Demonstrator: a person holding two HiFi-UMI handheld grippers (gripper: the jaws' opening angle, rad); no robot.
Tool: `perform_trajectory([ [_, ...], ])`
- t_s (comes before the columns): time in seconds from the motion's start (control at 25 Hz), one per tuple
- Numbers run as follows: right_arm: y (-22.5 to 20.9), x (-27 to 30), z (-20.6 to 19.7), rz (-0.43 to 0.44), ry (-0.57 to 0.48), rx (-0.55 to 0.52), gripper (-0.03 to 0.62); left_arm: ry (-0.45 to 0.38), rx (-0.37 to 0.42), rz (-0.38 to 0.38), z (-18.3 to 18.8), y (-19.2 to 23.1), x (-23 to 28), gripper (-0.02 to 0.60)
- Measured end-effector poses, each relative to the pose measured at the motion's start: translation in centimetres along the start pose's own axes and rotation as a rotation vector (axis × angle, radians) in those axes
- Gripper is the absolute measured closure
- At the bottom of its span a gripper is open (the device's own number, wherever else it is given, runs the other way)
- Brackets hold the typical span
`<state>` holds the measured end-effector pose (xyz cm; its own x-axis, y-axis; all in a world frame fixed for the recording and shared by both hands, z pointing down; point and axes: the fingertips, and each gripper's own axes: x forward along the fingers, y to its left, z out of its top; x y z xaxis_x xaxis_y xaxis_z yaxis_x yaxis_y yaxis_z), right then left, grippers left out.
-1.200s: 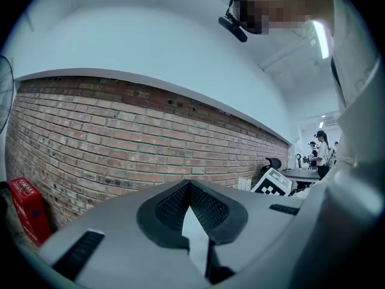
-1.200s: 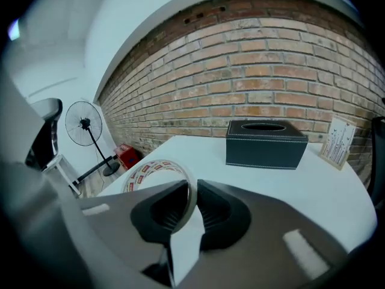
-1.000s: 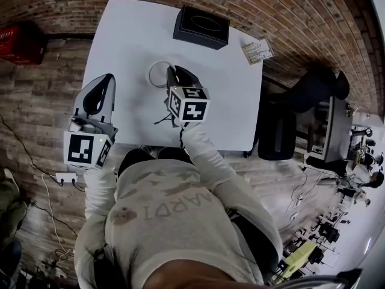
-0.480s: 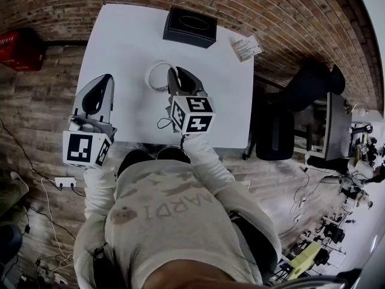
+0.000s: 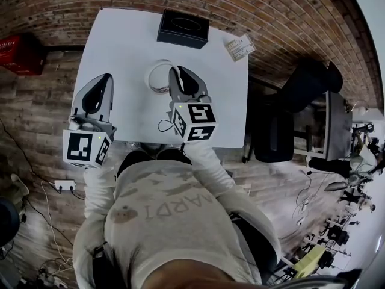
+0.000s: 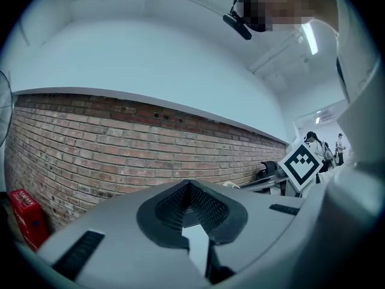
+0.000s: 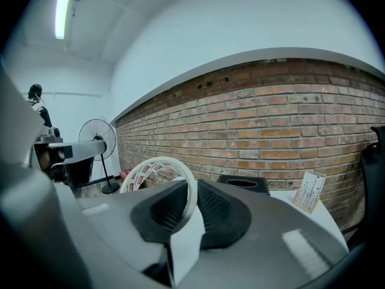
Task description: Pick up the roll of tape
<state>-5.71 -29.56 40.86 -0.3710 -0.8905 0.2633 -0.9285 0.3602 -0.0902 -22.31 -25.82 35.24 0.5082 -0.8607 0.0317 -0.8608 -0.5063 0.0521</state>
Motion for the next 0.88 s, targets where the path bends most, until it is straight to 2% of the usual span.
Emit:
perform_trajectory([
  [0.44, -0.4, -4.5, 3.7, 0.019, -0.110, -0.043, 0.534, -0.030, 0.013, 0.016, 1.6, -2.8, -1.0, 0.575],
  [0.88, -1.1, -8.3, 5.8, 0.038, -0.191, -0.083, 0.533, -0.057, 0.034, 0.032, 2.8, -5.4, -2.1, 0.575],
])
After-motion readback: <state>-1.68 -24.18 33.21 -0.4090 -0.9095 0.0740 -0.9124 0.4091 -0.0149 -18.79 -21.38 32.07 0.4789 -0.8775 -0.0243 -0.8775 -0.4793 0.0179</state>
